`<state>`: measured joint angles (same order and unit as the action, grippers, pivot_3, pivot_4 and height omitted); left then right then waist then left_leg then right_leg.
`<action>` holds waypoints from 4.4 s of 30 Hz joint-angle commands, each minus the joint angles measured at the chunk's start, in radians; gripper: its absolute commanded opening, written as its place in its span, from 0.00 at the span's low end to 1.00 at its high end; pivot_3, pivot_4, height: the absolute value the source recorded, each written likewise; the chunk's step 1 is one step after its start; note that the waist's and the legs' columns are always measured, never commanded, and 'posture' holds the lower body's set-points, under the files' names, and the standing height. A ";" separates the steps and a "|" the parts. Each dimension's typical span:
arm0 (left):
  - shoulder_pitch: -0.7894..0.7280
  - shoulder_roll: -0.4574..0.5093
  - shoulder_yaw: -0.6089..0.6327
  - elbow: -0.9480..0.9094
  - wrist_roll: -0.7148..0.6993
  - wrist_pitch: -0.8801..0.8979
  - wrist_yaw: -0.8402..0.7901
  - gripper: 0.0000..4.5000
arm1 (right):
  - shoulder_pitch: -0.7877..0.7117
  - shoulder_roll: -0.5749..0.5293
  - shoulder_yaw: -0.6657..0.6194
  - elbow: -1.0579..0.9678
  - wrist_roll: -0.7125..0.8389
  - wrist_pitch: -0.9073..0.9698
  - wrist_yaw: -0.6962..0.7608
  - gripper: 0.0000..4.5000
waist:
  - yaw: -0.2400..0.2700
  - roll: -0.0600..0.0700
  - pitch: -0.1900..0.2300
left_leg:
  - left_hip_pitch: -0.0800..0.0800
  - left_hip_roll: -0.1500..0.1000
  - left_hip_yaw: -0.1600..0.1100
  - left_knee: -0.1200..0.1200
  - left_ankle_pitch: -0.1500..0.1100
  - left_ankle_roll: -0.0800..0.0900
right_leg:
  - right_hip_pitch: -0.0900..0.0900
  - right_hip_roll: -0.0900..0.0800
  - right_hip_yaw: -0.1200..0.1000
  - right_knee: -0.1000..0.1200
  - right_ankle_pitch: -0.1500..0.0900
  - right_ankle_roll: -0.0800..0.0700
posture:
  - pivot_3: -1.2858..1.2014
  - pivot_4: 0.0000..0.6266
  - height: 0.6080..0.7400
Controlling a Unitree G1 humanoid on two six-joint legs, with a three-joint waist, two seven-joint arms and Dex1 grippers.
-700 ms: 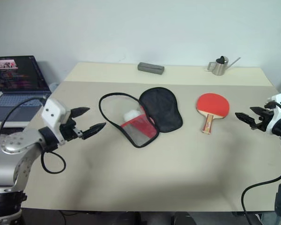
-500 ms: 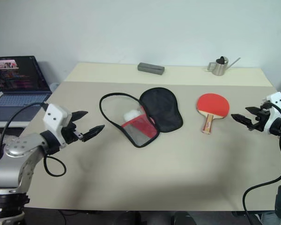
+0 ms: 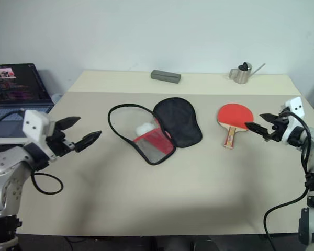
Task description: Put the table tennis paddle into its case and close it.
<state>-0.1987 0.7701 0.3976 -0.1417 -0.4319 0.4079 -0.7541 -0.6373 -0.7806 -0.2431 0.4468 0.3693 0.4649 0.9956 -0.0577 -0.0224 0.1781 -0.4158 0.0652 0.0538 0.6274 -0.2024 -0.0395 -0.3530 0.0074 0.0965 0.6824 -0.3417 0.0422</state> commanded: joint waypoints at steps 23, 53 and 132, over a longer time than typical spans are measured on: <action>-0.280 0.071 -0.107 0.222 -0.020 -0.001 -0.170 1.00 | -0.110 0.188 0.184 -0.293 0.090 0.263 -0.137 0.98 | 0.001 -0.001 0.000 | -0.001 0.000 -0.001 0.000 0.000 0.000 | -0.002 0.001 -0.001 0.000 0.000 0.000 | 0.52 0.24 1.00; -0.395 0.071 -0.195 0.278 -0.012 0.017 -0.306 1.00 | -0.556 0.456 0.320 0.768 -0.302 -0.181 -0.199 0.90 | -0.012 -0.001 0.000 | -0.002 -0.001 -0.002 0.001 0.000 0.000 | -0.005 0.001 0.000 0.006 0.000 0.000 | 0.52 0.24 1.00; -0.450 0.028 -0.340 0.318 0.043 -0.057 -0.463 1.00 | 0.105 0.323 0.076 -0.738 0.148 1.020 -0.436 0.97 | 0.002 -0.006 -0.003 | -0.014 -0.002 -0.006 0.002 0.001 0.000 | -0.020 0.006 0.001 0.013 0.000 0.000 | 0.52 0.24 1.00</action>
<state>-0.6333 0.7926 0.0473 0.1899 -0.3900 0.3649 -1.2121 -0.5308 -0.4382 -0.1345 -0.2452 0.4876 1.4897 0.5440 -0.0555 -0.0281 0.1753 -0.4293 0.0634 0.0479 0.6297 -0.2019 -0.0399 -0.3726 0.0130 0.0972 0.6958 -0.3419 0.0419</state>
